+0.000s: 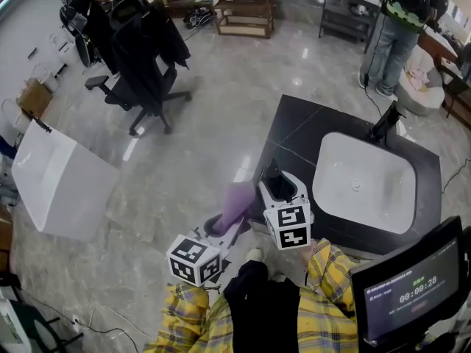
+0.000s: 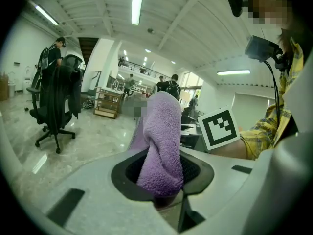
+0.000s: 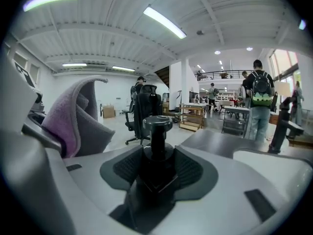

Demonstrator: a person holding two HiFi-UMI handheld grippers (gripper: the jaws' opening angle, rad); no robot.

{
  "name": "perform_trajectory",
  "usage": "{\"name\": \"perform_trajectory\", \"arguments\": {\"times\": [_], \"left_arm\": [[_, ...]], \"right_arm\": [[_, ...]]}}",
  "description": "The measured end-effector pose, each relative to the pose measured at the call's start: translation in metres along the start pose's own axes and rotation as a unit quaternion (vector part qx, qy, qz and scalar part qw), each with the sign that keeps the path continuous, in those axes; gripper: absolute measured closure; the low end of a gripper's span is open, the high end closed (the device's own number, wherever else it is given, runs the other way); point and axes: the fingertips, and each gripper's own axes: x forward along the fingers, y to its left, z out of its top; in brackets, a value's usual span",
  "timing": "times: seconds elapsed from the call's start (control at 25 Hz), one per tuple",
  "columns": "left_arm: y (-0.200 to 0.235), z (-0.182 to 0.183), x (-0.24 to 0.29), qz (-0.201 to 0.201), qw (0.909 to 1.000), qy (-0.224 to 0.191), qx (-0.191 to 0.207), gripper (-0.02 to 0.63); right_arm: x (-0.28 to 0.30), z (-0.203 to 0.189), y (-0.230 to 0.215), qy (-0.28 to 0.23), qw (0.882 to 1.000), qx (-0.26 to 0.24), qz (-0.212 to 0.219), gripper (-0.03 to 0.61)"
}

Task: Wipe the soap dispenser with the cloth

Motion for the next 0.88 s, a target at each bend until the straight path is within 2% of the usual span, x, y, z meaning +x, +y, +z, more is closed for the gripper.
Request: {"name": "perform_trajectory", "arguments": {"times": [0.12, 0.24, 0.32, 0.48, 0.64, 0.88], "left_arm": [[0.001, 0.0, 0.0, 0.001, 1.0, 0.003, -0.002, 0.527], [0.001, -0.002, -0.001, -0.003, 1.0, 0.001, -0.002, 0.528], [0.004, -0.004, -0.001, -0.006, 1.0, -0.002, -0.001, 0.528], [0.009, -0.006, -0.002, -0.015, 0.9998, -0.009, -0.001, 0.527], [0.007, -0.004, 0.005, -0.021, 0.9998, -0.005, 0.002, 0.527], [0.011, -0.002, 0.017, -0.028, 0.9995, 0.005, 0.012, 0.527]], "right_arm": [[0.003, 0.0, 0.004, 0.001, 0.999, -0.006, 0.044, 0.388], [0.004, 0.005, 0.009, -0.007, 0.989, -0.082, 0.121, 0.372], [0.006, 0.004, 0.014, -0.008, 0.973, -0.135, 0.185, 0.353], [0.007, -0.001, 0.023, 0.006, 0.937, -0.168, 0.307, 0.351], [0.007, -0.008, 0.024, 0.029, 0.913, -0.194, 0.358, 0.351], [0.012, -0.007, 0.032, 0.035, 0.889, -0.228, 0.395, 0.351]]}}
